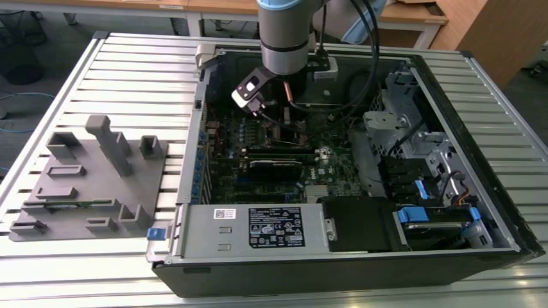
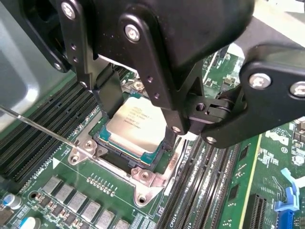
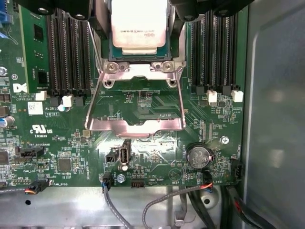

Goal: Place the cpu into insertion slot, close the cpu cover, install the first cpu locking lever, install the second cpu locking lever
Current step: 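Place the cpu into insertion slot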

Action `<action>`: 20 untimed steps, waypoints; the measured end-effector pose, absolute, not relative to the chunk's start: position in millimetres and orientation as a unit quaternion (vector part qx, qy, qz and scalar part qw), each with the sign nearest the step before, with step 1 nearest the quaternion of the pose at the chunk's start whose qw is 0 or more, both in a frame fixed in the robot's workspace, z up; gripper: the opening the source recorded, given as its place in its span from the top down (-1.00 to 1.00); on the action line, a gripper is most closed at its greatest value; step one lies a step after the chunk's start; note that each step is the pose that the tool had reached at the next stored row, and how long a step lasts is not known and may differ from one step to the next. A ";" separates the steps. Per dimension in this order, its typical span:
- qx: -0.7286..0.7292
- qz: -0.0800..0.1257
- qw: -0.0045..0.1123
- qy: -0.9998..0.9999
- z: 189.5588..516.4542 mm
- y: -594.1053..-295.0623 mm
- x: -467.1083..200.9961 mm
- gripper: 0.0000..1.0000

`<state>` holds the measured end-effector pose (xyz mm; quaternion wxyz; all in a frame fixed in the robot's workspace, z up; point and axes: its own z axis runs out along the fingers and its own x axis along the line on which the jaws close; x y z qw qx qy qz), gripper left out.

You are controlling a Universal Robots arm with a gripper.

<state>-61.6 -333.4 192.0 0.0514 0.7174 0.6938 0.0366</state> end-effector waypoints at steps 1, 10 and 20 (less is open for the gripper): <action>0.717 0.037 0.051 0.694 193.6 -333.4 -61.6 -0.22; 0.717 0.037 0.051 0.694 211.6 -333.4 -61.5 -0.22; 0.717 0.037 0.051 0.694 211.9 -333.4 -61.6 -0.19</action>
